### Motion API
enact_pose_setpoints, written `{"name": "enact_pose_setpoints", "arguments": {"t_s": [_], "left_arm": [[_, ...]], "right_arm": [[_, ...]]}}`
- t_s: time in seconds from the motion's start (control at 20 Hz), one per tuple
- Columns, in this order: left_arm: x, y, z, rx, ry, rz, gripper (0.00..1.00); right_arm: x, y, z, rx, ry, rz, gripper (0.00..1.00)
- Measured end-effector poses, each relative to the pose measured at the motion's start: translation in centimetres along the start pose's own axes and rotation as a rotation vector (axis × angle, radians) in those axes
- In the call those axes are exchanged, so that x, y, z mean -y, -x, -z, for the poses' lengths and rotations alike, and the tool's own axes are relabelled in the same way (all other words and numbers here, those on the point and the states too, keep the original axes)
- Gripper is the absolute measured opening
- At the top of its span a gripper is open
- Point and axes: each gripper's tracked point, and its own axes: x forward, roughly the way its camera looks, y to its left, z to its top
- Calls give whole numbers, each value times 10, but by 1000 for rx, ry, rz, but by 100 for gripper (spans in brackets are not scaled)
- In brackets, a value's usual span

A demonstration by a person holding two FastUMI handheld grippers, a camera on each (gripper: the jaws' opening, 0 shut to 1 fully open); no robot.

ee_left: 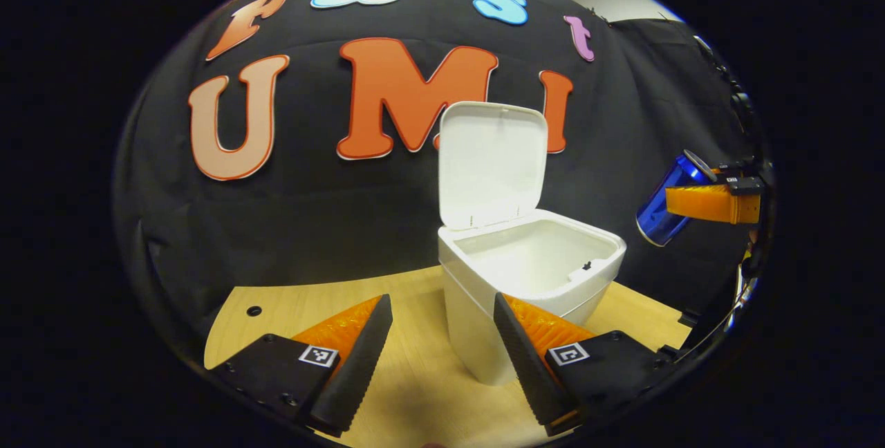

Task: Press the lid of the desktop garbage bin to open it, pick up the crumpled paper on the desktop and throw it into the bin, then pick up the pop can on the desktop and drop it into the bin, and finally close the garbage bin lid.

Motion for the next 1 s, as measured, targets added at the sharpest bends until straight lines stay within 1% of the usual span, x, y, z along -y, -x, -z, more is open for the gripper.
{"name": "enact_pose_setpoints", "arguments": {"t_s": [0.15, 0.25, 0.5, 0.75, 1.0], "left_arm": [[-25, 11, 3, 1, -1, -66, 95], [-40, 20, 2, 11, -24, -113, 95], [-61, 39, 4, 21, -29, -183, 95], [-83, 53, 11, 9, -23, -249, 95], [-95, 63, 20, -6, 0, -293, 94]], "right_arm": [[-16, -14, -9, 11, 9, -36, 80], [-28, -26, -13, 17, 12, -63, 80], [-55, -51, -14, 10, 31, -119, 80], [-63, -70, -2, -35, 35, -134, 80], [-56, -80, 11, -69, 66, -121, 80]]}}
